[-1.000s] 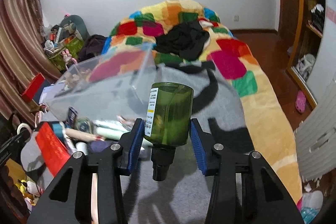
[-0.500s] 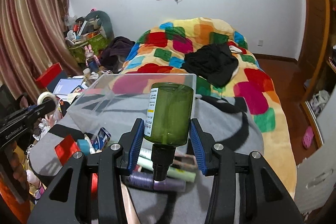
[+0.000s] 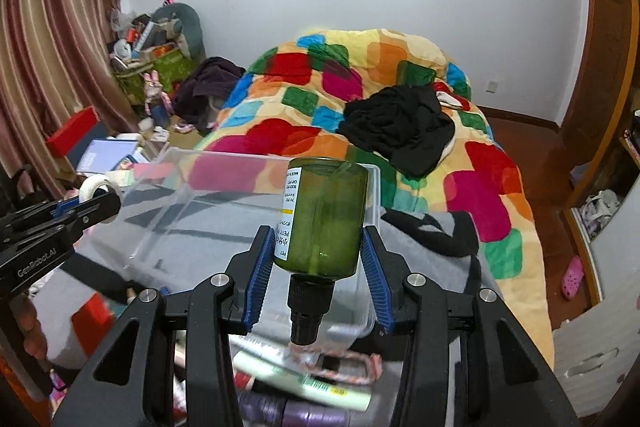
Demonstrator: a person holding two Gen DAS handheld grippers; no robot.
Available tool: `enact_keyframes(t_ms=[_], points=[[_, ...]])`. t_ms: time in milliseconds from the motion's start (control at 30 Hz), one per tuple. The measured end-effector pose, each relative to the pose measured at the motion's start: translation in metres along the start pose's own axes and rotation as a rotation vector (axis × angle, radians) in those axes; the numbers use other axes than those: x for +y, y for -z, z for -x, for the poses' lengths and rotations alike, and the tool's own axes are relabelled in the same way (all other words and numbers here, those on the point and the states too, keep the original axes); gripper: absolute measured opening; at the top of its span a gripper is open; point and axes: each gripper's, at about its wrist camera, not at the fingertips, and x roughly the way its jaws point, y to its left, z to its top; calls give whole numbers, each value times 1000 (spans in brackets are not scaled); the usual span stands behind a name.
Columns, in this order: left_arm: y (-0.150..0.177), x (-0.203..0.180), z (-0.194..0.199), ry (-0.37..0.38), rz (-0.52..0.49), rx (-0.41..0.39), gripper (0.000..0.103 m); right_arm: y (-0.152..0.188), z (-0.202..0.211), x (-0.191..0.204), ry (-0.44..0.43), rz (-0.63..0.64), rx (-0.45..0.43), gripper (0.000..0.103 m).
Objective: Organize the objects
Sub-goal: 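Lower the tape roll and green bottle into the clear box and release both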
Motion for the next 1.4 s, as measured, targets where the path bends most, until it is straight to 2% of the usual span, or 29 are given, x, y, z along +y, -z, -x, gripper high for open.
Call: enact_keyframes(t_ms=[367, 600, 733, 900, 967, 1100, 1167, 1267, 1400], points=[[4, -14, -39, 0, -61, 113, 24, 3, -47, 16, -12, 85, 130, 40], [8, -21, -41, 16, -80, 125, 27, 6, -50, 22, -39, 103, 148, 40], [9, -21, -34, 26, -75, 114, 45, 7, -44, 25, -50, 114, 141, 41], [11, -24, -16, 27, -83, 77, 56, 8, -30, 26, -67, 109, 113, 52], [12, -26, -6, 19, -91, 51, 66, 9, -23, 26, -70, 106, 99, 55], [14, -27, 17, 19, -92, -1, 76, 13, -3, 24, -86, 90, 62, 63], [17, -26, 28, 17, -92, -22, 85, 15, 8, 21, -94, 80, 40, 68], [23, -27, 41, -2, -105, -51, 92, 21, 26, 18, -95, 73, 11, 72], [37, -22, 55, -8, -119, -61, 95, 35, 48, 14, -98, 73, -10, 72]])
